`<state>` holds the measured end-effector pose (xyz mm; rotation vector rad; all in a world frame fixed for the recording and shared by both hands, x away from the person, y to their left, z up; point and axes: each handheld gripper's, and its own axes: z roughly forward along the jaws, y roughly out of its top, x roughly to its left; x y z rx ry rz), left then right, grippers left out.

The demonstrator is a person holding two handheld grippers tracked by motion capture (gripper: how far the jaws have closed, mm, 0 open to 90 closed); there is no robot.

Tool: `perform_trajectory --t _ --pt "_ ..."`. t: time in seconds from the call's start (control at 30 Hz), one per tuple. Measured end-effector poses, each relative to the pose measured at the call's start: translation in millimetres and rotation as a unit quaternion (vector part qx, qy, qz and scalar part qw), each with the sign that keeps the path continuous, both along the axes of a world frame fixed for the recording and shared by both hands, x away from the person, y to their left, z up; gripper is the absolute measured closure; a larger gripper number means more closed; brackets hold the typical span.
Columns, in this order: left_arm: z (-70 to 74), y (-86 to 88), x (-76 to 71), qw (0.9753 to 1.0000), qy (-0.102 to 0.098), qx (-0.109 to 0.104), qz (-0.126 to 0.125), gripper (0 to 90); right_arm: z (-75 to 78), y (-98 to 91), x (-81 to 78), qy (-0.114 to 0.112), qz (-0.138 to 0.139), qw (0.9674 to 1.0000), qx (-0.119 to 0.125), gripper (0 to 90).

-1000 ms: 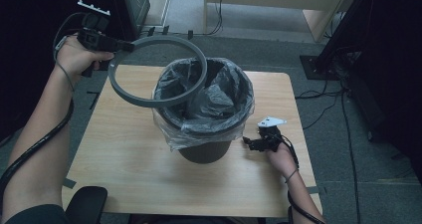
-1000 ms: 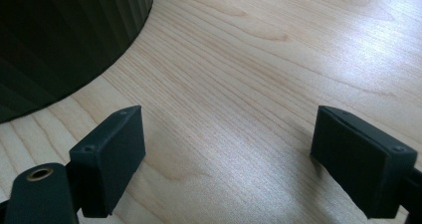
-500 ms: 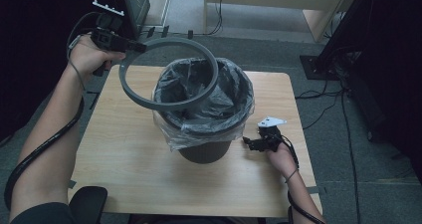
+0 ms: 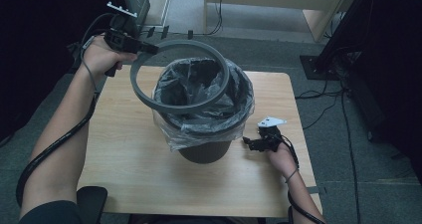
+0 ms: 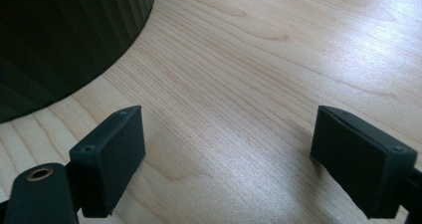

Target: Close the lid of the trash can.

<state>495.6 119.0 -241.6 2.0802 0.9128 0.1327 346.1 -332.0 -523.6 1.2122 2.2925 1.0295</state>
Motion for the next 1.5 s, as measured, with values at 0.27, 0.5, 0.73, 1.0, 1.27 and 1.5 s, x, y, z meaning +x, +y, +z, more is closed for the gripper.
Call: perform_trajectory --t 0.27,0.5,0.73,1.0,1.27,1.5 --pt "-1.3 -14.3 -2.7 0.9998 0.001 -0.001 -0.018 78.6 0.0 0.0 0.0 0.000 0.000 1.0000 0.000 13.1" --pt "-3.9 -19.2 -4.1 0.9997 0.002 -0.004 -0.023 78.6 -0.1 0.1 0.0 -0.001 0.000 1.0000 0.000 13.1" --pt "1.9 -27.7 -7.2 0.9994 -0.002 -0.002 -0.034 78.6 -0.1 0.1 0.0 -0.001 0.001 1.0000 0.000 13.1" --pt "3.6 -41.6 -12.1 0.9985 -0.001 0.001 -0.055 78.5 -0.1 0.0 0.0 -0.001 0.001 1.0000 0.000 13.1" --pt "2.3 -50.8 -15.0 0.9975 -0.003 0.000 -0.071 78.5 -0.1 0.0 0.0 -0.001 0.001 1.0000 0.000 13.1" --pt "3.8 -58.8 -16.8 0.9967 -0.008 0.000 -0.081 78.5 -0.1 0.0 0.0 -0.001 0.001 1.0000 0.000 13.1"
